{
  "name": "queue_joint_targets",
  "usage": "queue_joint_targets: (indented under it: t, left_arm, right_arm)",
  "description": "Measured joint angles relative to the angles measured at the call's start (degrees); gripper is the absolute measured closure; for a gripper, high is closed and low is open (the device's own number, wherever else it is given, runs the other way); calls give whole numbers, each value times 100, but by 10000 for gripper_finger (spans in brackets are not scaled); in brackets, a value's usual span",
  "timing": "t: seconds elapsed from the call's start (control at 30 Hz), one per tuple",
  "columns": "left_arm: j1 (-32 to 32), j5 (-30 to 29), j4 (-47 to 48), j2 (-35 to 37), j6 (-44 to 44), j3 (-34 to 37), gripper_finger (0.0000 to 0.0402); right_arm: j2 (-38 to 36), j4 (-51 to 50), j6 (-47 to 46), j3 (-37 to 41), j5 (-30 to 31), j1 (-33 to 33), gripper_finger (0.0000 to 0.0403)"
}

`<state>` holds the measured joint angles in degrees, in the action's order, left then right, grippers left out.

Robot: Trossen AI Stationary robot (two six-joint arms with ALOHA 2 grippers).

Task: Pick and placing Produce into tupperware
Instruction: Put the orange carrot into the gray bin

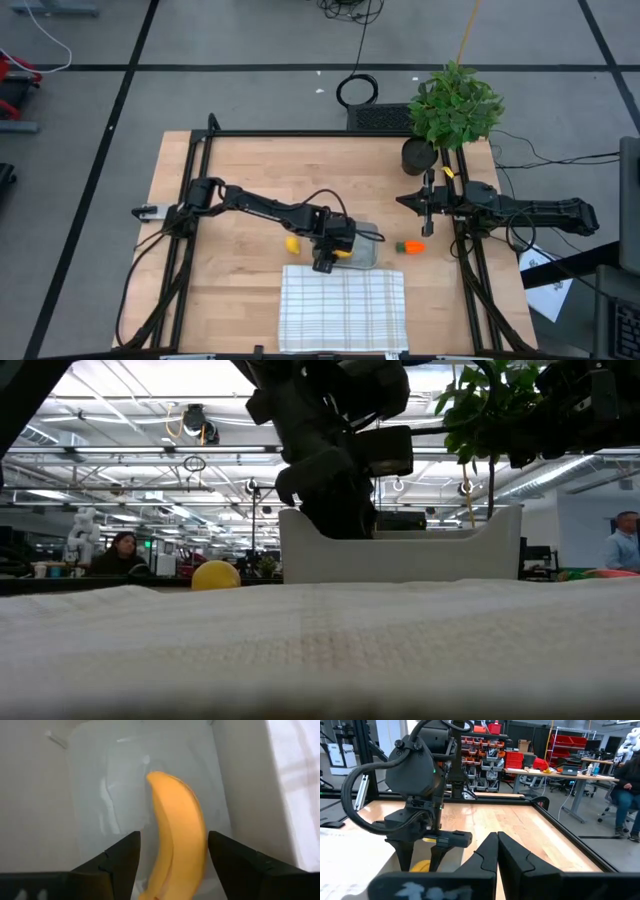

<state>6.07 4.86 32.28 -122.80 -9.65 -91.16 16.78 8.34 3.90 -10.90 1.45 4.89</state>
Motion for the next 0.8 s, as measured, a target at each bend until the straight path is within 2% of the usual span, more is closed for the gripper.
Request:
queue_joint_targets:
  t: [0.23,0.4,0.47,0.57,0.73,0.8]
  left_arm:
    - [7,-67,735,2,-317,-741,162]
    - [7,-452,1264,4,-426,-1298,164]
    - [7,-501,1480,4,-553,-1481,177]
    - [-18,-529,1757,6,-679,-1709,227]
    - [-97,-453,2093,8,-642,-2048,365]
    - [-116,-454,2530,8,-719,-2274,389]
  right_arm:
    - [0,0,-15,0,-2,0,403]
    - [1,0,-13,0,-2,0,403]
    - [1,1,-11,0,-2,0,403]
    - [2,0,-9,0,-2,0,403]
    - [2,0,-5,0,-2,0,403]
    - [1,0,-4,0,-2,0,403]
